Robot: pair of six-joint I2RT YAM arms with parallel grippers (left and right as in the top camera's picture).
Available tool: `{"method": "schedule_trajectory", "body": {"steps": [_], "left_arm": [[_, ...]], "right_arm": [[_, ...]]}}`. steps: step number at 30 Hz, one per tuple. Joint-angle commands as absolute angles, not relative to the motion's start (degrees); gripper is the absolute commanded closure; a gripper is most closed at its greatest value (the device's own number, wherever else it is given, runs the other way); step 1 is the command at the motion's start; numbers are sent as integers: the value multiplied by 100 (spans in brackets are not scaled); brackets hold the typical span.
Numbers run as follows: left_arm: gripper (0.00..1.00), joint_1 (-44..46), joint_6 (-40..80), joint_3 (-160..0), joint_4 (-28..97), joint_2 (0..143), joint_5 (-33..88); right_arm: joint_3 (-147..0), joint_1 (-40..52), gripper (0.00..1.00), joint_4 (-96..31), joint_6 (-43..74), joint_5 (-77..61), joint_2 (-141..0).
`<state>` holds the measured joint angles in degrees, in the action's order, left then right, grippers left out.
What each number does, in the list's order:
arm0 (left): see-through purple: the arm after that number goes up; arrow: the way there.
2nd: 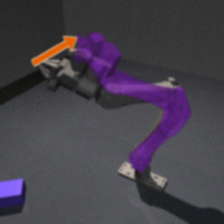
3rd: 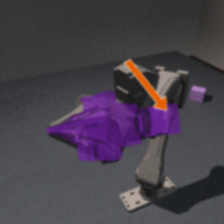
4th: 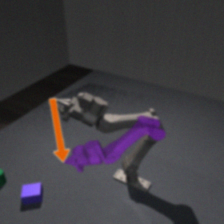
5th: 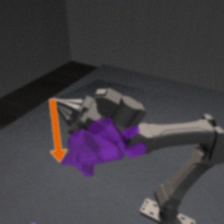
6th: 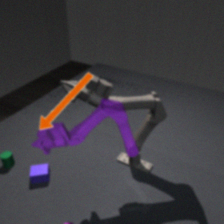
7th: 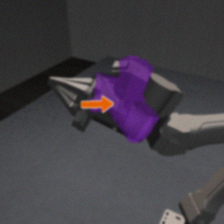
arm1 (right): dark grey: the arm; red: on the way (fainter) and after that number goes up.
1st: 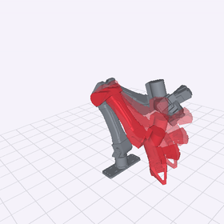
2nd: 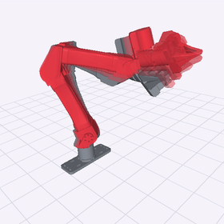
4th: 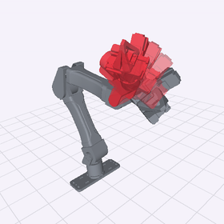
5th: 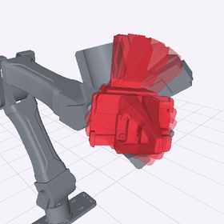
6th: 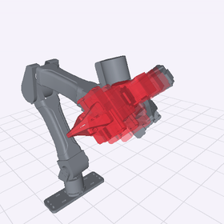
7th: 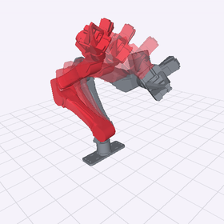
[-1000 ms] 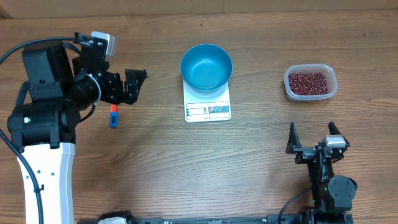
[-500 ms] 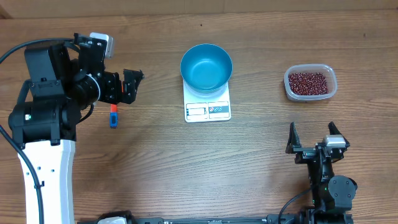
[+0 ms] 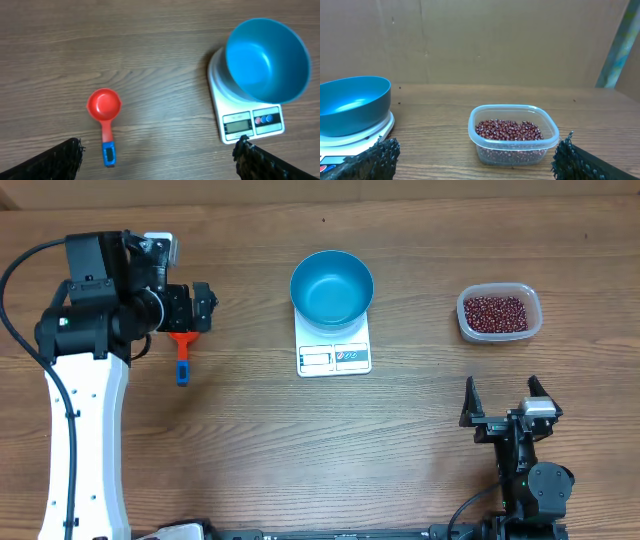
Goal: Scoop item into bowl and weigh 150g on scale
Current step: 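Move the left gripper forward over the red scoop, then lower the left gripper and grasp the red scoop's rim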
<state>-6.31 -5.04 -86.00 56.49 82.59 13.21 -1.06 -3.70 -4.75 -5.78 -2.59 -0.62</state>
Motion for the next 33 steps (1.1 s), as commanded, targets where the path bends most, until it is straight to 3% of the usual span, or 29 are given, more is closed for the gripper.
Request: {"method": "schedule_trajectory", "body": {"steps": [1,16,26,33], "left_arm": [[0,-888,-355,-8737,5579,8374,1212],[0,-1691,-1,-8737,5347,9209,1496],[3,-1704,-327,-8737,5236,9642,1444],[14,-1723,-947,-8737,4919,9944,1466]], "right_arm": [[-45,-346,0,-458,-587,-268,-16],[-45,-346,0,-458,-585,-268,-16],[-45,-346,0,-458,-587,-268,-16],[-45,-346,0,-458,-585,-268,-16]]}}
